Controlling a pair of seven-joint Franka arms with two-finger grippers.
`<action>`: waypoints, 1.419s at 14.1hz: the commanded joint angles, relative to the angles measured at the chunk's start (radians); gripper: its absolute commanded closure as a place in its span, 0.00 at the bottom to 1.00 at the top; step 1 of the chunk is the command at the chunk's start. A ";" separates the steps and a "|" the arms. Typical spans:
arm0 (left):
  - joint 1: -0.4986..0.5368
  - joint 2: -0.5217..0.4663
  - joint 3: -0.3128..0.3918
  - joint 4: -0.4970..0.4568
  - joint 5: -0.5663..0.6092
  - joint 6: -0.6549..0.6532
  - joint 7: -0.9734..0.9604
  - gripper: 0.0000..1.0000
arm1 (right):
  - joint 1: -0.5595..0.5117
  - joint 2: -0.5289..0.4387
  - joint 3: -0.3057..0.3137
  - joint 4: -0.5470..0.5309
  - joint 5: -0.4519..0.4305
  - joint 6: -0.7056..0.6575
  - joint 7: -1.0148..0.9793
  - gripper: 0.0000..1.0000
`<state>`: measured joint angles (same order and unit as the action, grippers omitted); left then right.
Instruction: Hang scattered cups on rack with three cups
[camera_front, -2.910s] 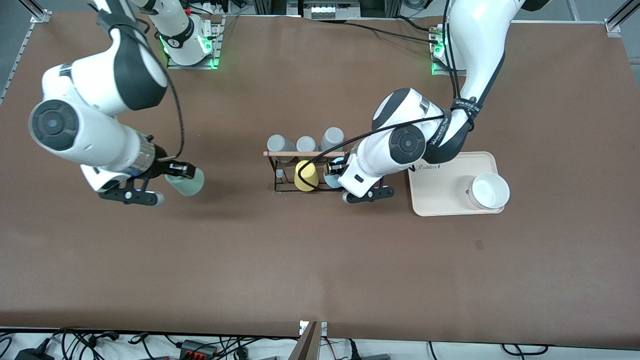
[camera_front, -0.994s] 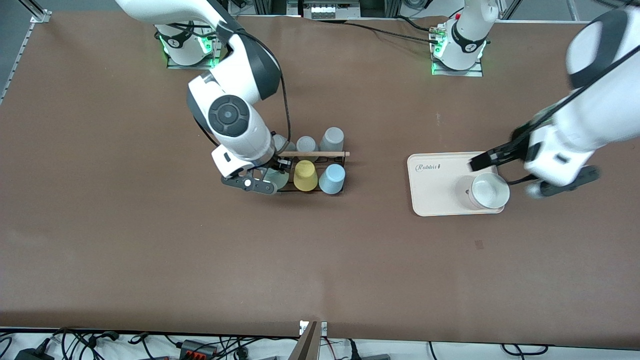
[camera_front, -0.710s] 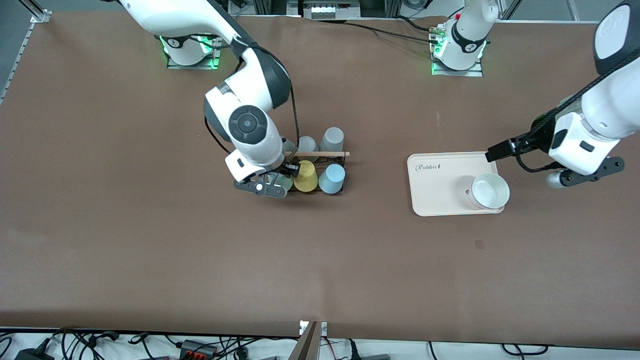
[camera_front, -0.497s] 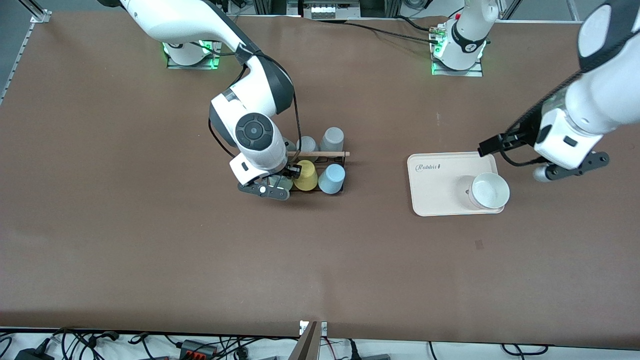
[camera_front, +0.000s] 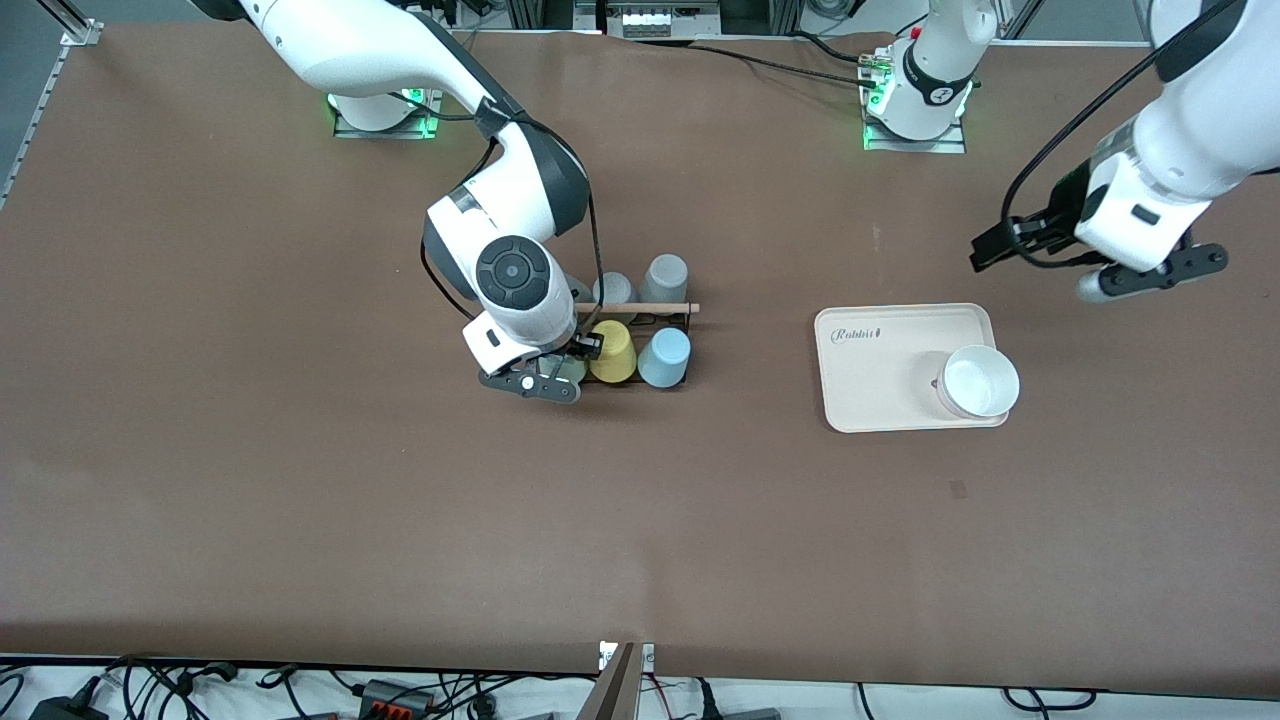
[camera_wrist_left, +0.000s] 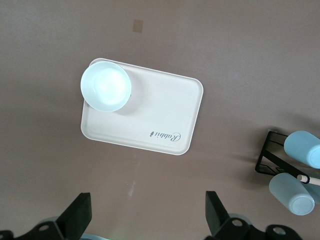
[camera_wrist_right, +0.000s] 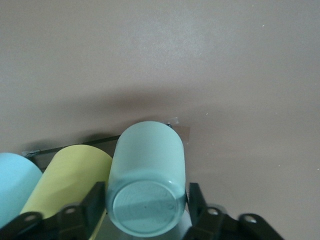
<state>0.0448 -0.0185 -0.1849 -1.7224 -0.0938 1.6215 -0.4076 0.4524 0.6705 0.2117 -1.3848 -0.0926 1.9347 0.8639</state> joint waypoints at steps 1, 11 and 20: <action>-0.037 -0.063 -0.001 -0.039 0.022 -0.020 -0.016 0.00 | -0.015 -0.011 -0.005 0.009 -0.013 0.001 -0.002 0.00; -0.085 0.041 0.007 0.116 0.134 -0.097 0.165 0.00 | -0.326 -0.241 -0.008 0.036 -0.009 -0.112 -0.247 0.00; -0.062 0.032 -0.001 0.096 0.055 -0.095 0.127 0.00 | -0.717 -0.411 0.183 -0.028 0.036 -0.287 -0.678 0.00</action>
<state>-0.0189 0.0065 -0.1774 -1.6488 -0.0222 1.5507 -0.2691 -0.1040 0.3288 0.2542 -1.3435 -0.0785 1.6674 0.2595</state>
